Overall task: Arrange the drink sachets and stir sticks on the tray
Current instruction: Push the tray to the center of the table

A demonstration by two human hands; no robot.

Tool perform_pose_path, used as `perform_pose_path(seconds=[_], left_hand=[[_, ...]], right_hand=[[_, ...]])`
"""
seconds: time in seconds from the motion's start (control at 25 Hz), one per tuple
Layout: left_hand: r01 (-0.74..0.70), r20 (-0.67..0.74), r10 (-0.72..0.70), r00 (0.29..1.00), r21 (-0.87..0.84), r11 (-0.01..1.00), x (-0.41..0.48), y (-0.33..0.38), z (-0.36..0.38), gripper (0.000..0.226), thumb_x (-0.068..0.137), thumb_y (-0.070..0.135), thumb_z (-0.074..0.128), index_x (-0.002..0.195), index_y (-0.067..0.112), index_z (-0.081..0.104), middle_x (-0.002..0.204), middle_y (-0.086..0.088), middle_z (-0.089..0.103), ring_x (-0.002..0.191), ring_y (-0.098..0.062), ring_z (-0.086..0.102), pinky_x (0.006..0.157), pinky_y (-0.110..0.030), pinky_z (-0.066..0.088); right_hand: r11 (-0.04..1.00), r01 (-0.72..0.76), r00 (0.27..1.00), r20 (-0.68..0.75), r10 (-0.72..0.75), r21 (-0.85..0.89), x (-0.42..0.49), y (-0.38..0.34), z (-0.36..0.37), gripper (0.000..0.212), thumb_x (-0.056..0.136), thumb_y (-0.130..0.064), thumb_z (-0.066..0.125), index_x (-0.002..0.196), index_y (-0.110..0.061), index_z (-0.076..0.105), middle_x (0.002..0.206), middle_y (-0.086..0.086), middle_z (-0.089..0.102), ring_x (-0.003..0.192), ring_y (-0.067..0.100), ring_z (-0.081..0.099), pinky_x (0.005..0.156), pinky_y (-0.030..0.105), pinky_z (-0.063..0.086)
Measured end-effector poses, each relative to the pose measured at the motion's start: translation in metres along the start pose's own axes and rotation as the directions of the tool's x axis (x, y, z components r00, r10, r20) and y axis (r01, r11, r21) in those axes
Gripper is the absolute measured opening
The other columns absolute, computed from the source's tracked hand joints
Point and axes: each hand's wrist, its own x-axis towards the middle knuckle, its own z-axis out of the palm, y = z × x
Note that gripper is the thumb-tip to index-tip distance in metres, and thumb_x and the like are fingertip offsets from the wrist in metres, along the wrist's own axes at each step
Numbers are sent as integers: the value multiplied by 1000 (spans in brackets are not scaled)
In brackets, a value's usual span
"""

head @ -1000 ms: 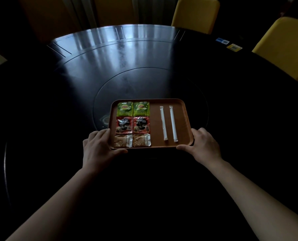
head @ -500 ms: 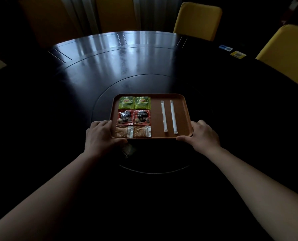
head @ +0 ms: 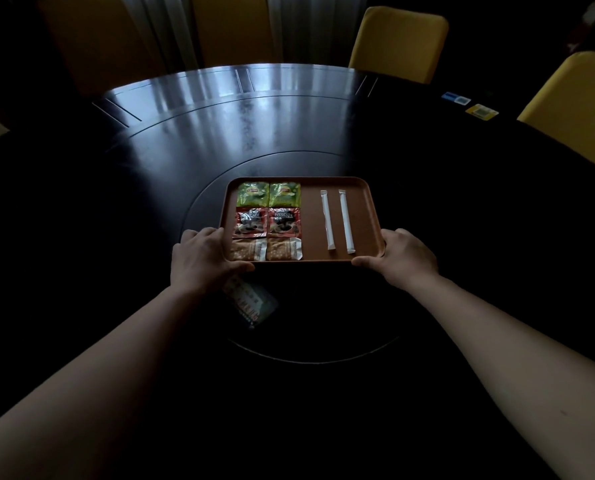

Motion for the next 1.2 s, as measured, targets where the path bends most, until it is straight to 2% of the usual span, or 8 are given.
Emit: perform_pose_path(seconds=[0.44,0.6,0.68,0.76,0.88,1.0,1.08,1.2], left_hand=[[37,8,-37,999,2,999,4,1,3,61,62,67,76,101,22,61,120,-2,65,110,-33,52,82,-43,45],[33,58,-36,998,39,999,5,1,1,67,69,64,73,116,19,56,120,-9,61,112,-35,53,86,-48,45],[45,83,-45,996,-9,999,4,0,-2,69,73,57,73,125,16,51,118,-14,59,110,-37,54,88,-49,47],[76,100,-65,993,-101,992,-3,-1,-8,63,76,48,73,123,13,49,115,-17,58,108,-38,56,90,-49,48],[108,127,-91,988,-140,984,-28,-2,-18,50,79,41,71,115,13,51,114,-17,58,106,-37,58,90,-47,50],[112,160,-96,982,-93,989,-67,-6,-22,57,82,45,67,128,16,53,121,-15,57,113,-36,56,95,-46,48],[92,169,-84,982,-35,995,-98,-6,-26,63,84,46,65,138,18,49,129,-11,55,118,-33,53,98,-46,46],[60,153,-50,987,-61,996,-150,-1,-34,57,86,44,63,136,20,53,130,-7,56,119,-28,53,96,-44,47]], right_hand=[[998,-30,1000,4,30,61,6,-3,3,65,67,-68,72,110,-22,59,107,2,58,97,23,59,77,35,50],[993,-41,999,8,40,110,5,-2,3,66,66,-67,73,112,-22,59,110,3,59,100,25,60,78,36,50],[992,-70,997,21,68,102,4,-2,4,70,66,-69,72,114,-21,55,113,5,58,103,27,59,79,37,51],[992,-94,995,36,91,83,3,-3,5,75,67,-71,69,118,-18,52,118,9,56,109,29,58,84,40,51],[986,-126,992,37,123,107,-7,-7,-1,81,71,-66,70,125,-11,46,127,14,53,116,34,55,87,42,49],[975,-159,985,-38,167,156,-32,-7,-6,76,78,-55,70,133,-9,43,132,17,53,120,35,53,93,43,48],[990,-120,991,-55,124,72,-61,-4,-7,67,82,-50,67,132,-11,47,130,15,54,119,33,51,94,42,46],[999,-24,999,46,25,-21,-112,2,-8,59,86,-50,62,132,-15,49,131,10,53,121,30,48,96,41,44]])
